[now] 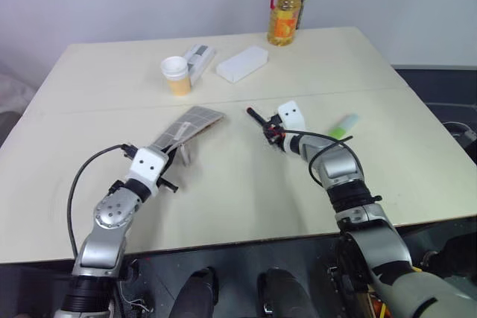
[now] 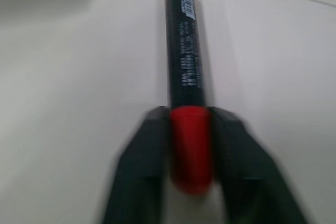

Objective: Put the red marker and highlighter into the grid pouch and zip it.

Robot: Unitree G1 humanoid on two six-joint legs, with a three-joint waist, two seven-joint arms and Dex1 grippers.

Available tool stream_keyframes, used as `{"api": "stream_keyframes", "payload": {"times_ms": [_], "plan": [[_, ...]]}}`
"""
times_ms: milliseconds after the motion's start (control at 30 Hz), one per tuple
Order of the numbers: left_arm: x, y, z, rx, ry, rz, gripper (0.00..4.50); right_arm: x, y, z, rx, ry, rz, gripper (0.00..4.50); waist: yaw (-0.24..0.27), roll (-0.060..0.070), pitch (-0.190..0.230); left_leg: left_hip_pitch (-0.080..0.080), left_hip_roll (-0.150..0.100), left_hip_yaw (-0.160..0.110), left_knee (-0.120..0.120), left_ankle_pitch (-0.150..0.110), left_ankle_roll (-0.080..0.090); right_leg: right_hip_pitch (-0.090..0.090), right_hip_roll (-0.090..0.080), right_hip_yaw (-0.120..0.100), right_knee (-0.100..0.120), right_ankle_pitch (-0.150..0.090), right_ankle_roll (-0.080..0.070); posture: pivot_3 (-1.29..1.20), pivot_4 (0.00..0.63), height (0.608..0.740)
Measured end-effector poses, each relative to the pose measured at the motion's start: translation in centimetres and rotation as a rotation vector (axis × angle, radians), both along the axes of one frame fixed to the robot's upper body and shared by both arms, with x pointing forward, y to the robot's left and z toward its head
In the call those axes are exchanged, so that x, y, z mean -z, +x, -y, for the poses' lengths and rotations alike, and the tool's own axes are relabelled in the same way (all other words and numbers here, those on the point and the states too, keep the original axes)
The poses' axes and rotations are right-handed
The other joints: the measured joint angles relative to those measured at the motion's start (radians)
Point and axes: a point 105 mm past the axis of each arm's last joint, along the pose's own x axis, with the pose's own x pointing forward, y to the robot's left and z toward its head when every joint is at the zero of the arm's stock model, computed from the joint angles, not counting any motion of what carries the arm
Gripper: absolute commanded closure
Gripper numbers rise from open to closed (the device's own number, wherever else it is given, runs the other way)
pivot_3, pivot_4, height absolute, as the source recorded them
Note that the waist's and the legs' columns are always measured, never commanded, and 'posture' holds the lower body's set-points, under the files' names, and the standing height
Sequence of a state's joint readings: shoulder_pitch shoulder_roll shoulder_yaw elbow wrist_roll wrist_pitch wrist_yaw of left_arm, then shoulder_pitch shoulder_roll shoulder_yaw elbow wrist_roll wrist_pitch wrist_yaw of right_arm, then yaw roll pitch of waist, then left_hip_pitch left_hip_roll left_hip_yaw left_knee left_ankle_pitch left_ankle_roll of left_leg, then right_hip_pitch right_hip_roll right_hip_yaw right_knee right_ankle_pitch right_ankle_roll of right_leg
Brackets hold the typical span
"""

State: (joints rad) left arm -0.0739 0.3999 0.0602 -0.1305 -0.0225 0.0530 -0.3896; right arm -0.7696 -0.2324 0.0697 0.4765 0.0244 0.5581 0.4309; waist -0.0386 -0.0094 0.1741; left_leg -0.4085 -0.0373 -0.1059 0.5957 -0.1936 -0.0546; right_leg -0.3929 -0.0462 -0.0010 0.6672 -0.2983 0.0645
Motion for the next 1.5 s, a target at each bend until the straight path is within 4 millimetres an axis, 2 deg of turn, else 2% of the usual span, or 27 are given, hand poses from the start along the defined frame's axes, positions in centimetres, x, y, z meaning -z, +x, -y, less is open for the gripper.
{"api": "stream_keyframes", "payload": {"times_ms": [100, 233, 400, 500, 567, 867, 1300, 1500], "plan": [[0.0, 0.0, 0.2, 0.007, -0.017, -0.002, 4.50, -0.3, -0.3, 0.4, -0.020, -0.031, 0.041, 4.15, 0.003, 0.000, 0.000, 0.000, 0.000, 0.000, 0.000, 0.000, 0.000, 0.000, 0.000, 0.000, 0.000, 0.000, 0.000, 0.00, 0.150, 0.740], [-0.3, 0.2, 0.9, 0.053, -0.072, -0.006, 4.50, -2.6, -1.9, 0.9, -0.135, -0.145, 0.203, 4.15, 0.009, 0.000, 0.000, -0.001, 0.000, 0.000, 0.000, 0.000, 0.000, 0.000, 0.000, 0.000, -0.001, 0.000, 0.000, 0.00, 0.150, 0.740], [-1.5, 0.9, 2.1, 0.114, -0.149, 0.001, 4.50, -4.7, -4.9, 0.5, -0.303, -0.187, 0.305, 4.15, 0.020, 0.000, 0.000, 0.000, 0.000, 0.000, 0.001, 0.000, 0.000, 0.001, 0.001, 0.000, -0.001, 0.000, 0.000, 0.00, 0.150, 0.740], [-1.3, 1.2, 2.3, 0.133, -0.165, -0.022, 4.50, -5.0, -7.2, 0.0, -0.415, -0.183, 0.303, 4.15, 0.024, 0.000, 0.000, 0.000, 0.000, 0.000, 0.001, 0.000, 0.000, 0.001, 0.000, -0.001, -0.001, 0.000, 0.000, 0.00, 0.150, 0.740], [-1.1, 1.3, 2.4, 0.144, -0.166, -0.034, 4.50, -5.4, -7.9, -0.4, -0.449, -0.178, 0.304, 4.15, 0.021, 0.000, 0.000, 0.000, 0.000, 0.000, 0.001, 0.000, 0.000, 0.001, 0.000, -0.001, -0.001, 0.000, 0.000, 0.00, 0.150, 0.740], [-1.3, 1.4, 3.7, 0.204, -0.159, -0.036, 4.50, -4.8, -8.3, -0.7, -0.468, -0.217, 0.283, 4.15, 0.026, 0.000, 0.001, 0.000, 0.000, -0.001, 0.001, 0.000, 0.000, 0.001, 0.000, 0.000, -0.001, 0.000, 0.000, 0.00, 0.150, 0.740], [-1.1, 0.6, 3.9, 0.211, -0.157, -0.036, 4.50, -3.9, -7.8, -0.4, -0.455, -0.263, 0.258, 4.15, 0.025, 0.000, 0.001, 0.000, 0.000, -0.001, 0.001, 0.000, 0.000, 0.001, 0.000, 0.000, -0.001, 0.000, 0.000, 0.00, 0.150, 0.740], [-0.9, -0.1, 4.3, 0.277, -0.103, -0.054, 4.50, -4.3, -7.8, -0.2, -0.523, -0.426, 0.305, 4.15, 0.026, 0.000, 0.001, 0.000, 0.000, -0.001, 0.001, 0.000, 0.000, 0.001, 0.000, 0.000, -0.002, 0.000, 0.000, 0.00, 0.150, 0.740]]}}
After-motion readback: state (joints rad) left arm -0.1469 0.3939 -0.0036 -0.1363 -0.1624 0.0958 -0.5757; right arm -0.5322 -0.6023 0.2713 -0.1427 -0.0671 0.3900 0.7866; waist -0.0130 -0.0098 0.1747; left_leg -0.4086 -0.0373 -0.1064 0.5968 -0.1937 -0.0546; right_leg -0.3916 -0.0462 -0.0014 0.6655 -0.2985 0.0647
